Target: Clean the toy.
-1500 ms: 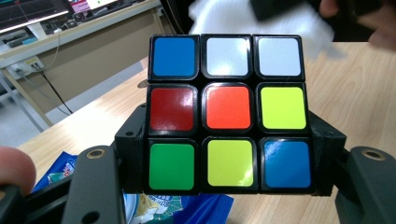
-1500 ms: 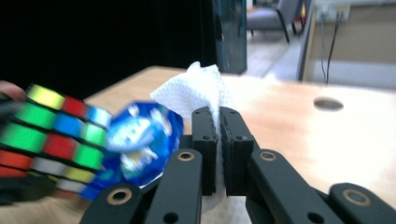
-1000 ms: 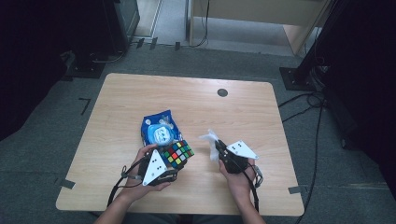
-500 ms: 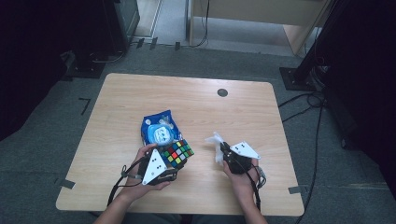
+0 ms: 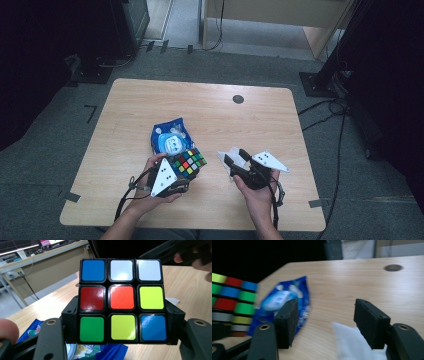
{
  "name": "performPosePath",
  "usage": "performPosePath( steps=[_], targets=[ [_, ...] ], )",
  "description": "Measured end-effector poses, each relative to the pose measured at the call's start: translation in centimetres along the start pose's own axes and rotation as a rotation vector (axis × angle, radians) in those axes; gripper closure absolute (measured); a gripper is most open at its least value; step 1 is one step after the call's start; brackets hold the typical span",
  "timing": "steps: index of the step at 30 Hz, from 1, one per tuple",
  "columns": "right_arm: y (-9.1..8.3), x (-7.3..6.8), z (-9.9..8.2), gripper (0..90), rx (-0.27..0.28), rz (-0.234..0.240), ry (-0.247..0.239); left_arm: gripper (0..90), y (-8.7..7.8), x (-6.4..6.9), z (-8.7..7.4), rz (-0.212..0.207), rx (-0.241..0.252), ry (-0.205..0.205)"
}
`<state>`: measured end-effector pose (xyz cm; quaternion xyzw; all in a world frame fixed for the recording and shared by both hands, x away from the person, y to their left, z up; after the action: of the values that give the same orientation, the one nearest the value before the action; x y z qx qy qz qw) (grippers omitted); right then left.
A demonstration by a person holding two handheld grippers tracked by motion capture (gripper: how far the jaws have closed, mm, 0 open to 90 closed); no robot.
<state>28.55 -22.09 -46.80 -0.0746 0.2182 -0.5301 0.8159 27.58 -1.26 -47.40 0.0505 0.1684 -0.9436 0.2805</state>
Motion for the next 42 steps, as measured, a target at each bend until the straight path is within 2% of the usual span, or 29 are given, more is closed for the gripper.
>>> performPosePath(
  steps=[3,6,8,9,12,16,18,19,26,29,32,36,38,42],
  targets=[
    [-0.4,-2.1,0.4,32.4,0.002,0.095,0.043,34.2,0.0,0.1,0.1,0.008,0.005,-0.003],
    [-0.8,-4.3,0.6,26.9,-0.004,0.192,0.117,34.2,0.2,0.3,0.2,0.016,0.008,-0.003],
    [-0.9,-5.5,0.6,22.3,-0.017,0.235,0.140,34.2,0.4,0.5,0.3,0.021,0.013,-0.002],
    [-0.9,-6.3,0.4,18.8,-0.033,0.243,0.141,34.2,0.5,0.6,0.4,0.023,0.015,-0.001],
    [-0.6,-6.7,0.3,18.7,-0.038,0.247,0.152,34.2,0.8,1.2,0.6,0.021,0.024,0.005],
    [0.1,-6.7,-0.4,20.4,-0.087,0.248,0.206,34.2,1.0,1.9,0.9,0.016,0.034,0.010],
    [0.3,-6.6,-0.7,27.6,-0.101,0.274,0.248,34.2,1.1,2.2,1.0,0.016,0.034,0.017],
    [0.4,-6.7,-0.9,31.5,-0.113,0.313,0.284,34.2,1.1,2.3,1.0,0.018,0.034,0.018],
    [0.6,-6.6,-1.2,32.4,-0.138,0.330,0.329,34.2,1.1,2.4,0.8,0.012,0.033,-0.003],
    [0.3,-6.7,-1.1,34.6,-0.138,0.315,0.315,34.1,1.2,2.2,0.8,-0.016,0.045,-0.023],
    [0.3,-6.6,-1.0,34.8,-0.140,0.299,0.292,33.6,1.4,2.2,0.6,-0.034,0.036,-0.019],
    [0.2,-6.0,-0.7,34.8,-0.147,0.292,0.283,32.3,1.3,2.2,0.4,-0.056,0.015,0.012],
    [0.0,-5.4,-0.2,34.8,-0.133,0.293,0.285,32.3,1.2,2.1,0.2,-0.065,0.005,0.029],
    [-0.7,-4.3,1.2,34.7,-0.138,0.277,0.232,32.9,1.0,1.9,-0.2,-0.054,-0.020,0.086]
  ],
)
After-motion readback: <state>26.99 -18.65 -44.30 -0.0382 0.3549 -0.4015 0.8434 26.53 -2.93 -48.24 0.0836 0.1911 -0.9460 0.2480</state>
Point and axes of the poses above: each handheld gripper's, and its own axes: y roughly forward along the jaws, z roughly out of its top, x roughly to its right, the point moved 6 cm from there along y, roughly forward along the jaws, and after that the axes turned 6 degrees about -z, right-handed, at the moved point
